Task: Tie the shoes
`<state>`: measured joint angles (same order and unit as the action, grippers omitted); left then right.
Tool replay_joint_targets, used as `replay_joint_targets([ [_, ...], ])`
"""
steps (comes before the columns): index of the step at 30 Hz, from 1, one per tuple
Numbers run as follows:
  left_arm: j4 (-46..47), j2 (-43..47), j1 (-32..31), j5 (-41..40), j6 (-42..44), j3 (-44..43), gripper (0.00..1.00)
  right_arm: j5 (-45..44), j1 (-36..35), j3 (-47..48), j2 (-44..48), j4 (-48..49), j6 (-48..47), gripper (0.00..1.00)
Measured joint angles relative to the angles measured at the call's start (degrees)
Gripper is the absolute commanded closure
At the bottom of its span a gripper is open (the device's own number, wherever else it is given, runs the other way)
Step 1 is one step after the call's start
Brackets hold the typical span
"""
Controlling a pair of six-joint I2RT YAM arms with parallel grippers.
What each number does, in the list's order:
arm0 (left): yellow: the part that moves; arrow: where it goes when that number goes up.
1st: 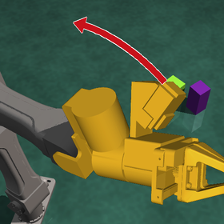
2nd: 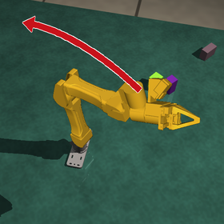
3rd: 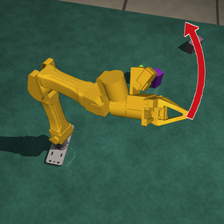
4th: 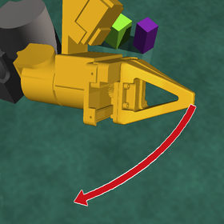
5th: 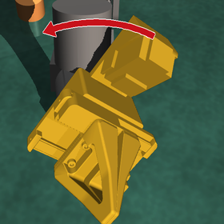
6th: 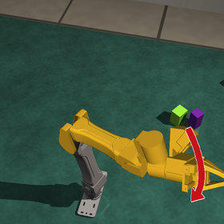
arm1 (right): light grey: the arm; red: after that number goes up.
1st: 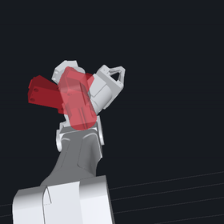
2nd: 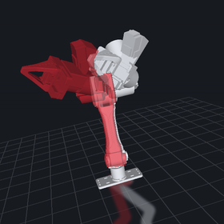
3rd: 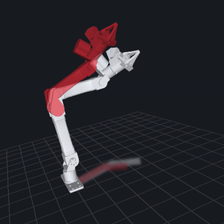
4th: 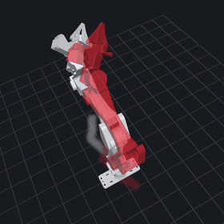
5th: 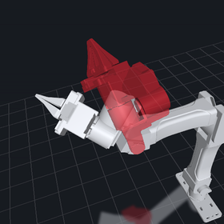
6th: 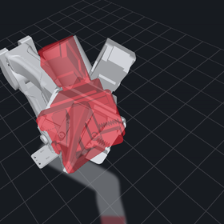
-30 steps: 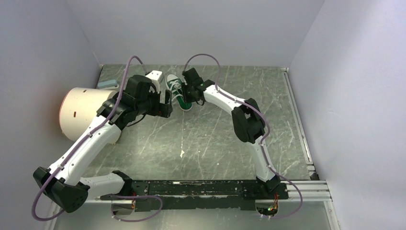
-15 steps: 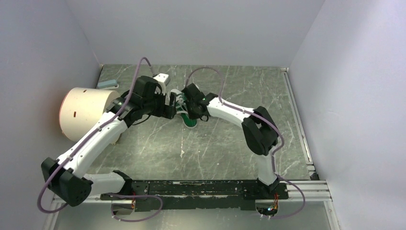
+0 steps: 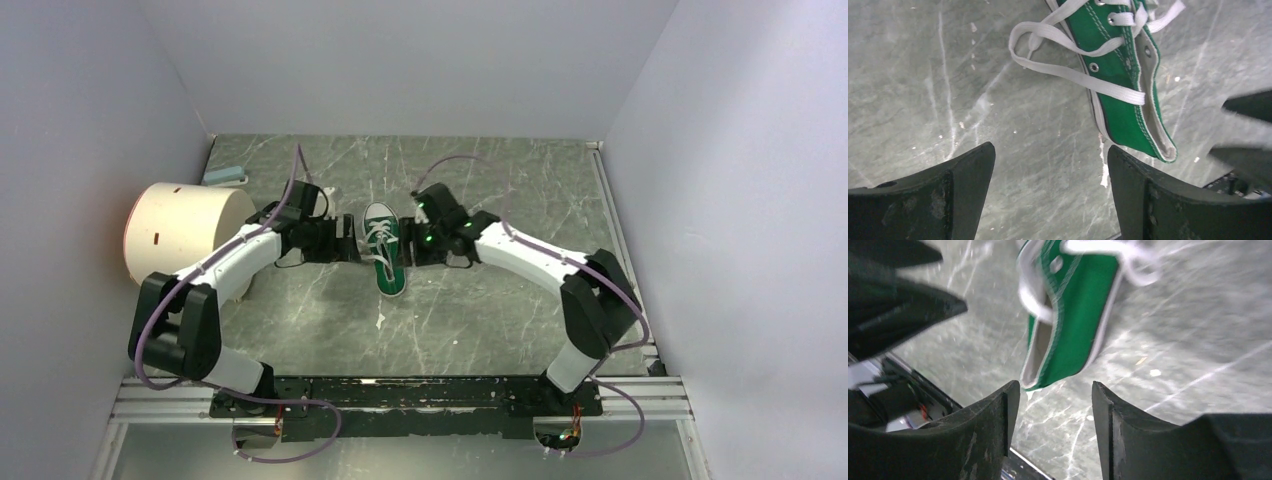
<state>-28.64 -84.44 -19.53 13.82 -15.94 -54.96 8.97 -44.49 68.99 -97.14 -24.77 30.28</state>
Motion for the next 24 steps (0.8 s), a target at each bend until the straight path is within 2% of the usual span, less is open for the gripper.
replay_joint_targets([
  [4,2.95,0.20,2.99,6.08,-1.92,2.05,0.15,4.94,9.14,-2.25,2.84,4.17,0.79,0.38],
  [8,4.94,-3.78,4.46,11.63,-3.80,1.73,0.10,10.71,17.09,-1.95,-0.70,7.82,1.53,0.37],
  [12,6.54,-9.18,5.09,14.82,-5.79,0.81,0.12,14.34,17.35,1.38,-6.54,7.72,0.50,0.37],
  [14,7.41,-11.80,5.20,16.24,-6.82,-0.09,0.19,15.74,16.92,2.93,-8.61,7.78,-0.02,0.38],
  [19,10.60,-15.82,5.84,17.64,-9.94,-0.83,0.25,17.66,16.63,3.39,-9.42,7.80,-0.79,0.38],
  [24,11.69,-16.50,6.34,17.40,-12.00,-0.83,0.16,17.86,16.65,3.37,-9.42,7.87,-0.90,0.38],
])
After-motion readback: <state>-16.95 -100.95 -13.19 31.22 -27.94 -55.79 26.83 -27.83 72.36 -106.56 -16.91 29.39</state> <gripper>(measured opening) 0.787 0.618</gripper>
